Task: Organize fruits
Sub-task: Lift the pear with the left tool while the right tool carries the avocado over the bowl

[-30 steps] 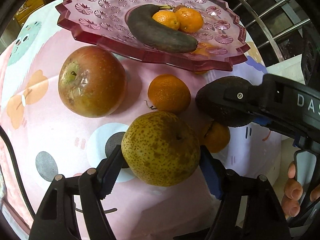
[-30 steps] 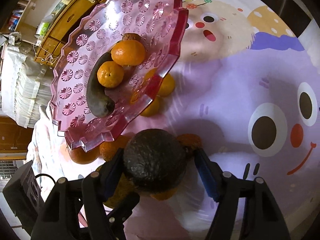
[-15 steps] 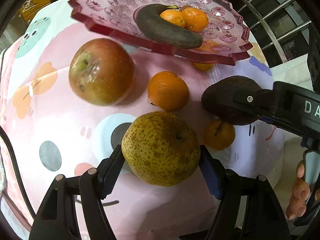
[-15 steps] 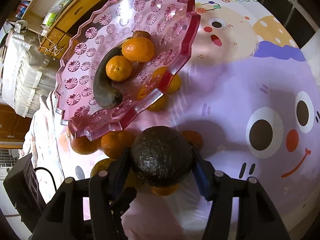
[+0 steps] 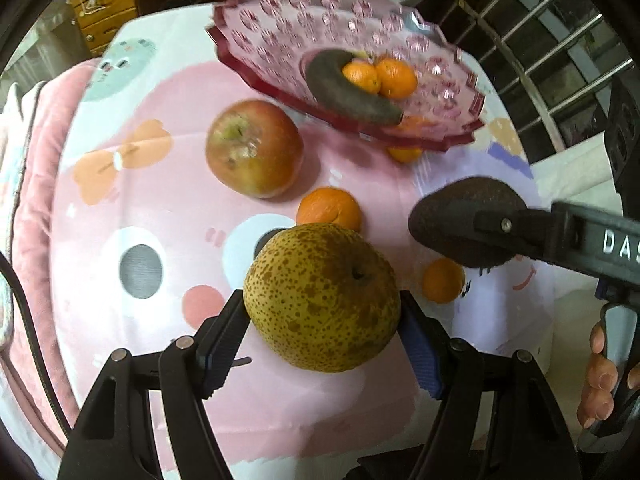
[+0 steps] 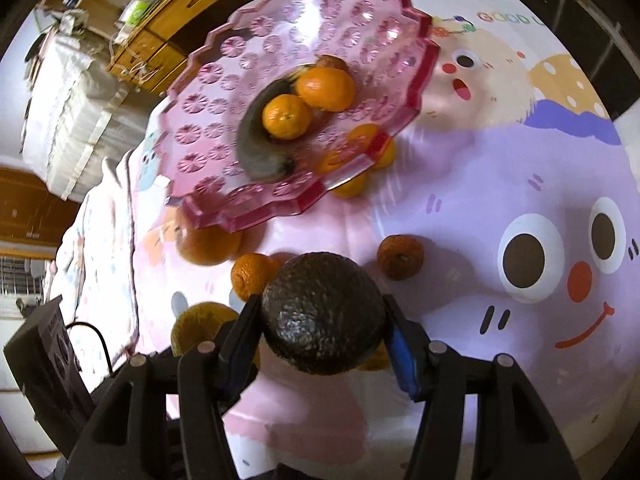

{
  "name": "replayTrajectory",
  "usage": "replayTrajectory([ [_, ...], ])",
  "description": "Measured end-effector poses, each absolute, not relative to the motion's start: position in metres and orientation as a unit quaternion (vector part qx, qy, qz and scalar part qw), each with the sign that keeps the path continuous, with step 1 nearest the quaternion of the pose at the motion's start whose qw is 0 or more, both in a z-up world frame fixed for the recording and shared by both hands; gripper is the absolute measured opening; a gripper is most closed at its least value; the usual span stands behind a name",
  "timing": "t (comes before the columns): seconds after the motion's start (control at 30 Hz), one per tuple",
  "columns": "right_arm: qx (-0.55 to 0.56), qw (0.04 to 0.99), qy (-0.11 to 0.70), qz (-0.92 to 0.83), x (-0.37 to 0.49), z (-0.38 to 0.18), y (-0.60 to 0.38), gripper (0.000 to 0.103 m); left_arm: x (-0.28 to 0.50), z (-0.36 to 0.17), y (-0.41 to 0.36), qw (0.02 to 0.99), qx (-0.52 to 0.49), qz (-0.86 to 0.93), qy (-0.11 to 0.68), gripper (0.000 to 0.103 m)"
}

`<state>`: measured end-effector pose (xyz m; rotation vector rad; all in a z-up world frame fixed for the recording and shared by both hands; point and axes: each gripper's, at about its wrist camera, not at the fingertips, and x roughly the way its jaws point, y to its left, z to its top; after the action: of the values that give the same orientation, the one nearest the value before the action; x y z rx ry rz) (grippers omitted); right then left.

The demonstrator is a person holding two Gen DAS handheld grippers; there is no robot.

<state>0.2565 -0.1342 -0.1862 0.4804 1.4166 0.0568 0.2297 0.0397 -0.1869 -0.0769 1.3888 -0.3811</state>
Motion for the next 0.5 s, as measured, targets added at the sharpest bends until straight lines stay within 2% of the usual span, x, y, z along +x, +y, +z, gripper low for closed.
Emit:
replayTrajectory([
  [0.5, 0.153, 0.777, 0.601, 0.106, 0.268, -0.102, -0.132, 0.058, 0.259, -0.11, 0.067, 0.812, -0.064, -0.151, 0.56, 0.072],
])
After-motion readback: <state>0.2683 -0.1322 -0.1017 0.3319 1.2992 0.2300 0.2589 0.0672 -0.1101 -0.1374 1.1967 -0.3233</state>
